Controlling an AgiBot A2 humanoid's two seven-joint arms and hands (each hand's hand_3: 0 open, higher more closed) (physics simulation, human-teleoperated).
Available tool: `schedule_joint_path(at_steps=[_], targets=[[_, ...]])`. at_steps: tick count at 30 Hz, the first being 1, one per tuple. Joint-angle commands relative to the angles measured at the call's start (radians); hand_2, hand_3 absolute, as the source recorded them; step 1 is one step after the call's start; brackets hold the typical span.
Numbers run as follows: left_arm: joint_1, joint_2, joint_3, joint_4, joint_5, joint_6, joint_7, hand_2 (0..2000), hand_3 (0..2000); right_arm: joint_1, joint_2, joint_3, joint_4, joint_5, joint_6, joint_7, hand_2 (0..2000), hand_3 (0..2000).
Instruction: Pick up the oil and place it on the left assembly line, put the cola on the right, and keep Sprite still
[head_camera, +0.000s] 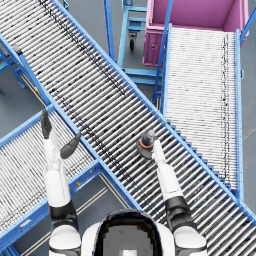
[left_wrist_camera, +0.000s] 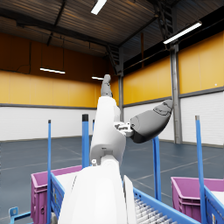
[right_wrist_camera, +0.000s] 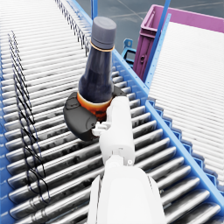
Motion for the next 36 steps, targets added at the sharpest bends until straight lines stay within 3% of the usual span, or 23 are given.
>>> schedule_joint_path(at_steps=[1,3,7,8,13,18,19,20,24,26,28,30,36], targets=[[0.016,-0.002,0.000,-0.009,0.000,0.000,0.000,0,0,0.017,-0.007,-0.050,0.024,0.000,0.004,0.004,2000,2000],[0.020,-0.002,-0.007,-0.018,0.000,0.000,0.000,0,0,0.041,-0.017,-0.172,0.111,-0.001,0.038,0.003,2000,2000],[0.019,0.000,0.001,-0.047,0.000,0.000,0.000,0,0,0.108,-0.018,-0.334,0.296,-0.001,0.214,-0.003,2000,2000],[0.015,0.001,0.007,-0.054,0.000,0.000,0.000,0,0,0.115,-0.016,-0.364,0.323,-0.002,0.235,-0.008,2000,2000],[0.010,0.004,0.025,-0.104,0.000,0.000,0.000,0,0,0.176,0.005,-0.516,0.238,-0.002,0.191,-0.005,2000,2000],[0.001,0.008,0.029,-0.130,0.000,0.000,0.000,0,0,0.356,0.066,-0.619,-0.035,-0.002,0.181,-0.005,2000,2000],[0.001,0.008,0.025,-0.129,0.000,0.000,0.000,0,0,0.389,0.074,-0.633,-0.085,-0.002,0.178,-0.006,639,1673],[-0.002,0.009,0.023,-0.134,0.000,0.000,0.000,0,0,0.436,0.089,-0.647,-0.160,-0.003,0.147,-0.006,0,1347],[-0.015,0.013,0.019,-0.133,0.000,0.000,0.000,0,0,0.604,0.146,-0.669,-0.364,-0.003,0.088,-0.006,0,40],[-0.016,0.014,0.016,-0.138,0.000,0.000,0.000,0,0,0.702,0.179,-0.687,-0.460,-0.003,0.078,-0.006,0,0],[-0.012,0.013,0.012,-0.151,0.000,0.000,0.000,0,0,0.717,0.183,-0.678,-0.401,-0.003,0.073,-0.006,0,0],[-0.010,0.013,0.010,-0.145,0.000,0.000,0.000,0,0,0.644,0.164,-0.631,-0.255,-0.004,0.070,-0.006,0,0],[0.047,0.001,0.022,-0.122,0.000,0.000,0.000,0,0,0.368,0.122,-0.538,0.391,-0.003,0.068,-0.006,0,0]])
